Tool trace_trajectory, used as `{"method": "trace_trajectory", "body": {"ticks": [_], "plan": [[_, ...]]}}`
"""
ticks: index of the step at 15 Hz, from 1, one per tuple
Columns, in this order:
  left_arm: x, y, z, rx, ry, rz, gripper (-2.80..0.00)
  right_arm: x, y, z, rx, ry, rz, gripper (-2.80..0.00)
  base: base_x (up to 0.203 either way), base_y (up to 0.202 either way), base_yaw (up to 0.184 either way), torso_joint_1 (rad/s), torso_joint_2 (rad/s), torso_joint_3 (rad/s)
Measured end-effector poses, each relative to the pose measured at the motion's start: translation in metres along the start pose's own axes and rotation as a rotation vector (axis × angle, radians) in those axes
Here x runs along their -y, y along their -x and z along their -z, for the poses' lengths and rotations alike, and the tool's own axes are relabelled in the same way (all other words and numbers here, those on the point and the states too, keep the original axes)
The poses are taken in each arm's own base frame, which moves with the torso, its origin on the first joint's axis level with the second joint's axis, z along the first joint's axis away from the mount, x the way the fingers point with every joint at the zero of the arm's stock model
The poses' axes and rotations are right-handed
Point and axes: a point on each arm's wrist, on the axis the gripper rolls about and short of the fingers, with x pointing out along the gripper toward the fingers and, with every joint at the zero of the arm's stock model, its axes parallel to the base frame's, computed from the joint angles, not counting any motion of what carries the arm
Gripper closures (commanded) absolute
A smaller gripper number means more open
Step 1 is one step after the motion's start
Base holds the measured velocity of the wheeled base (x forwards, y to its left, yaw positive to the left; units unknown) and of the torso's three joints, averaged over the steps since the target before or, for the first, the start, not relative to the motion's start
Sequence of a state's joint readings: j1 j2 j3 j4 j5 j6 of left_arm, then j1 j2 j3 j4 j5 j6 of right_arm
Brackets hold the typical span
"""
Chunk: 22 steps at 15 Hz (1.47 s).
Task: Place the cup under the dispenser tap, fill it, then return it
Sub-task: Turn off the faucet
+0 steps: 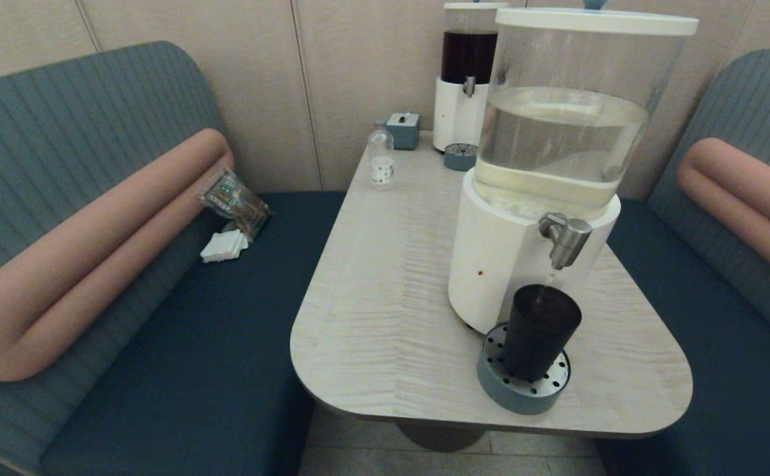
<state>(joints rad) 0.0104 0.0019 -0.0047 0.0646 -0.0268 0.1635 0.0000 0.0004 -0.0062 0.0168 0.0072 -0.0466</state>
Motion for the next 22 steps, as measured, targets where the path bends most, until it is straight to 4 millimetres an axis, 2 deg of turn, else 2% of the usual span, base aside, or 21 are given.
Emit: {"method": "trace_trajectory", "body": {"ticks": [3,5,6,7,9,10,11,13,15,17,18,21,22], "plan": [[0.000,0.002,-0.005,0.006,-0.015,0.011,0.00,0.000,0.000,0.000,0.000,0.000,0.000,0.00,0.000,0.000,0.000,0.000,0.00,0.000],[-0.004,0.012,-0.034,0.098,-0.001,0.027,0.00,0.000,0.000,0.000,0.000,0.000,0.000,0.00,0.000,0.000,0.000,0.000,0.00,0.000],[-0.007,0.018,-0.053,0.147,0.013,0.032,0.00,0.000,0.000,0.000,0.000,0.000,0.000,0.00,0.000,0.000,0.000,0.000,0.00,0.000],[-0.012,0.026,-0.083,0.210,0.031,0.042,0.00,0.000,0.000,0.000,0.000,0.000,0.000,0.00,0.000,0.000,0.000,0.000,0.00,0.000],[-0.022,0.036,-0.147,0.306,0.074,0.096,0.00,0.000,0.000,0.000,0.000,0.000,0.000,0.00,0.000,0.000,0.000,0.000,0.00,0.000],[-0.027,0.033,-0.182,0.331,0.102,0.157,0.00,0.000,0.000,0.000,0.000,0.000,0.000,0.00,0.000,0.000,0.000,0.000,0.00,0.000],[-0.031,0.025,-0.209,0.335,0.124,0.222,0.00,0.000,0.000,0.000,0.000,0.000,0.000,0.00,0.000,0.000,0.000,0.000,0.00,0.000],[-0.035,-0.010,-0.258,0.296,0.169,0.393,0.00,0.000,0.000,0.000,0.000,0.000,0.000,0.00,0.000,0.000,0.000,0.000,0.00,0.000],[-0.033,-0.047,-0.286,0.235,0.194,0.611,0.00,0.000,0.000,0.000,0.000,0.000,0.000,0.00,0.000,0.000,0.000,0.000,0.00,0.000],[-0.027,-0.080,-0.301,0.153,0.265,0.842,0.00,0.000,0.000,0.000,0.000,0.000,0.000,0.00,0.000,0.000,0.000,0.000,0.00,0.000],[-0.023,-0.094,-0.307,0.093,0.358,0.938,0.00,0.000,0.000,0.000,0.000,0.000,0.000,0.00,0.000,0.000,0.000,0.000,0.00,0.000],[-0.009,-0.132,-0.319,-0.083,0.705,1.066,0.00,0.000,0.000,0.000,0.000,0.000,0.000,0.00,0.000,0.000,0.000,0.000,0.00,0.000],[-0.001,-0.149,-0.315,-0.149,0.828,1.097,0.00,0.000,0.000,0.000,0.000,0.000,0.000,0.00,0.000,0.000,0.000,0.000,0.00,0.000]]}}
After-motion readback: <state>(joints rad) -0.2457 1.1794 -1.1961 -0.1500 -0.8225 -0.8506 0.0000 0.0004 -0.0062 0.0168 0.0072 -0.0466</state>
